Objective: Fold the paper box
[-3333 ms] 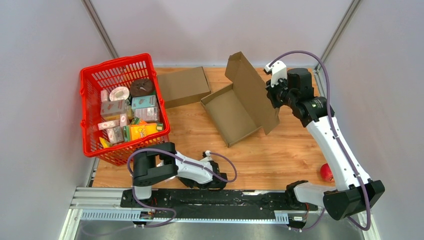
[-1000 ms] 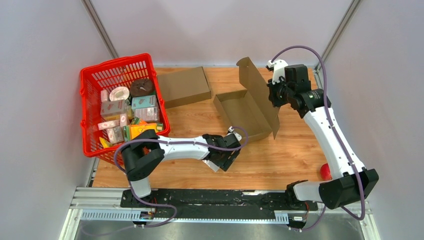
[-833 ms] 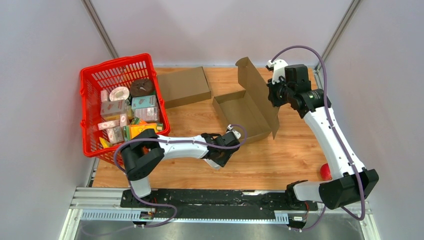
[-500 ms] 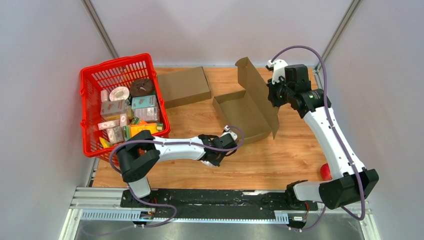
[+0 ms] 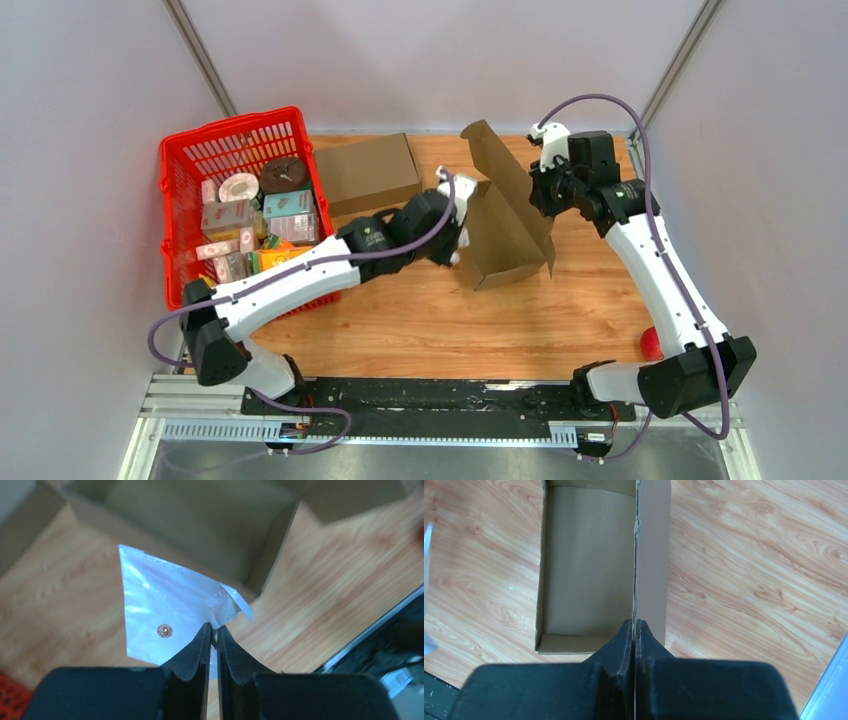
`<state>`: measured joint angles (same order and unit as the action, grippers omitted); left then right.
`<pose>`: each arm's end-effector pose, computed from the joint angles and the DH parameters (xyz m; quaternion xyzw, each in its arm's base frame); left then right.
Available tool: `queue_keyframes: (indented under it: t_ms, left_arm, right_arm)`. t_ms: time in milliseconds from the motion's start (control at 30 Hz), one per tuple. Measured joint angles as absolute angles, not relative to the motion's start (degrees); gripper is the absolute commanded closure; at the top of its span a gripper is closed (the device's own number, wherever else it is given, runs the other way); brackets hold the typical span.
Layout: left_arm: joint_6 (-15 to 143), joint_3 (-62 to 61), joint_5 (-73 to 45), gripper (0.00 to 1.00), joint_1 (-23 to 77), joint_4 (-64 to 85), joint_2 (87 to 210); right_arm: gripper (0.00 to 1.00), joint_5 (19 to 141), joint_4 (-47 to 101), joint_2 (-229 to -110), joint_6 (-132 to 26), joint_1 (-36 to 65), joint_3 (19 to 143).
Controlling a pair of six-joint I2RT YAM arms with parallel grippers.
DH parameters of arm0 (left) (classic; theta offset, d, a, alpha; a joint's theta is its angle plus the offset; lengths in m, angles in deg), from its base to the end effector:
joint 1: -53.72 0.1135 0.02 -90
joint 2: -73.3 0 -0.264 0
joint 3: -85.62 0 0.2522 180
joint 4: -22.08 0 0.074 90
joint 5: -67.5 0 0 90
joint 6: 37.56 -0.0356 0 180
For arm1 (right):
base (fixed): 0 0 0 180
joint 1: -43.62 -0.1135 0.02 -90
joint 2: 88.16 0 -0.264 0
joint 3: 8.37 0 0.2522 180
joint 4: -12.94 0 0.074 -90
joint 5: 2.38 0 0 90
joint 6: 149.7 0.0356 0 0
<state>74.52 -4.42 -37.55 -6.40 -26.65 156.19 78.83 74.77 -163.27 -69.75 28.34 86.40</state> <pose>0.1668 -0.2717 0.3349 0.2439 0.8723 -0.1773 0.3849 0.2596 0.0766 0.3802 -0.2301 0.8825 0.0884 0.4006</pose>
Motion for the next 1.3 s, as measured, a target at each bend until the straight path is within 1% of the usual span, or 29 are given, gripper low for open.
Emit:
queue_keyframes:
  t_ms: [133,233,267,333,367,467,633,667,700,767,867,1000,1100,1133,1167,1233,1300]
  left_arm:
    - [73.5,-18.93,-32.48,0.85,-2.27,-23.45,164.5]
    - [72.73,-26.05,-28.72,0.57,-0.04,-21.25,172.04]
    - [72.23,-27.3,-27.91,0.46,0.44,-21.03,174.18]
    - [71.51,-28.44,-26.9,0.37,1.34,-21.36,177.37]
    - [71.27,-28.24,-26.56,0.34,1.71,-21.9,178.36]
    - [70.26,-23.19,-26.27,0.34,2.76,-21.47,177.02]
    - [68.29,-8.74,-25.68,0.36,5.62,-18.56,165.02]
    - [68.32,-6.91,-25.16,0.31,7.0,-18.21,162.16]
    - [68.45,-5.6,-25.11,0.29,8.72,-17.44,159.54]
    - [69.19,-4.52,-27.58,0.29,12.07,-16.48,155.12]
    - [70.3,-7.08,-34.53,0.3,14.67,-17.95,154.1]
    - [73.5,-15.06,-42.27,0.31,14.36,-24.31,161.31]
    - [75.68,-21.33,-46.03,0.32,14.21,-30.32,170.12]
    - [76.4,-23.08,-47.12,0.34,14.23,-32.46,173.11]
    - [76.93,-24.28,-47.91,0.5,14.38,-34.08,176.0]
    - [77.8,-24.39,-49.0,0.68,14.89,-35.89,179.87]
    - [77.8,-23.41,-50.71,0.74,15.43,-37.05,182.18]
  right_arm:
    - [0.99,76.09,74.8,-163.49,-71.23,28.34,86.33]
    - [0.98,74.08,74.86,-164.03,-72.41,28.34,86.38]
    - [0.99,73.41,74.86,-164.21,-72.85,28.34,86.38]
    - [1.0,71.77,74.95,-164.34,-74.29,28.34,86.38]
    - [1.0,70.94,75.06,-164.32,-75.21,28.34,86.38]
    - [1.0,69.25,75.6,-164.23,-78.86,28.42,86.38]
    - [1.0,64.93,78.27,-164.34,-84.52,30.13,87.14]
    - [1.0,64.42,78.77,-164.49,-85.07,30.59,87.6]
    - [1.0,64.03,79.36,-164.86,-85.35,31.02,88.52]
    - [1.0,64.09,79.65,-166.13,-85.44,31.5,90.42]
    - [1.0,65.49,79.54,-168.47,-84.74,31.88,92.96]
    - [1.0,68.55,78.75,-169.5,-83.3,32.31,93.98]
    - [1.0,70.91,77.97,-169.43,-82.45,32.82,93.98]
    - [1.0,71.68,77.75,-169.37,-82.21,32.97,93.98]
    - [1.0,72.53,77.59,-169.26,-81.99,33.08,93.94]
    - [1.0,74.48,77.48,-168.91,-81.03,33.21,93.74]
    - [1.0,76.23,77.03,-168.34,-79.91,33.32,93.11]
